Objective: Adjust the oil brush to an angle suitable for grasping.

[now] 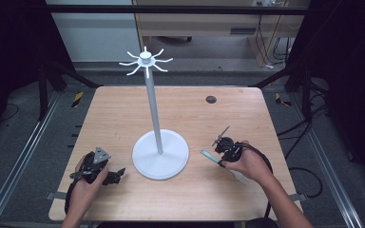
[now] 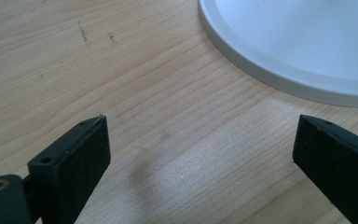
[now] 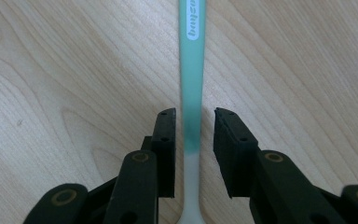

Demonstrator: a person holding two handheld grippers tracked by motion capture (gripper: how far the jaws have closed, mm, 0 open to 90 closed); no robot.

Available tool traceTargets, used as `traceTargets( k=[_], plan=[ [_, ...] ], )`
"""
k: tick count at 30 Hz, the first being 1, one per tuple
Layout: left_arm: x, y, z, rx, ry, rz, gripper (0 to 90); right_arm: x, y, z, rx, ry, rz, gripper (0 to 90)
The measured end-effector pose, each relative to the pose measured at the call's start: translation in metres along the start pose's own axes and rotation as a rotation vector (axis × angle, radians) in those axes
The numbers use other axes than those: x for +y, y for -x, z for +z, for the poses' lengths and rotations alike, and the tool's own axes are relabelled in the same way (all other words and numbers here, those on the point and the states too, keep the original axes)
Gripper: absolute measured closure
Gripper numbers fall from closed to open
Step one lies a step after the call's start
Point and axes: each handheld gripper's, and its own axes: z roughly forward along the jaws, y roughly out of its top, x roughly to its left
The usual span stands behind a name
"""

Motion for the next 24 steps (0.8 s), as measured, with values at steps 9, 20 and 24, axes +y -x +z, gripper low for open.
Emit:
traceTargets(
  k=[9, 20, 24],
  plan=[
    [0.0001, 0.0006, 0.0003, 0.0, -0.002, 0.004, 3.6, -0.0019, 0.0018, 0.0038, 0.009, -0.03, 0.001, 72.9],
    [0.0002, 0.0005, 0.0, 0.003, -0.001, 0.004, 3.7, -0.0021, 0.0029, 0.0082, 0.014, -0.049, -0.009, 78.1],
    [0.0001, 0.0004, 0.0001, 0.002, -0.003, 0.005, 3.6, -0.0013, 0.0023, 0.0092, 0.015, -0.056, -0.003, 79.7]
  ],
)
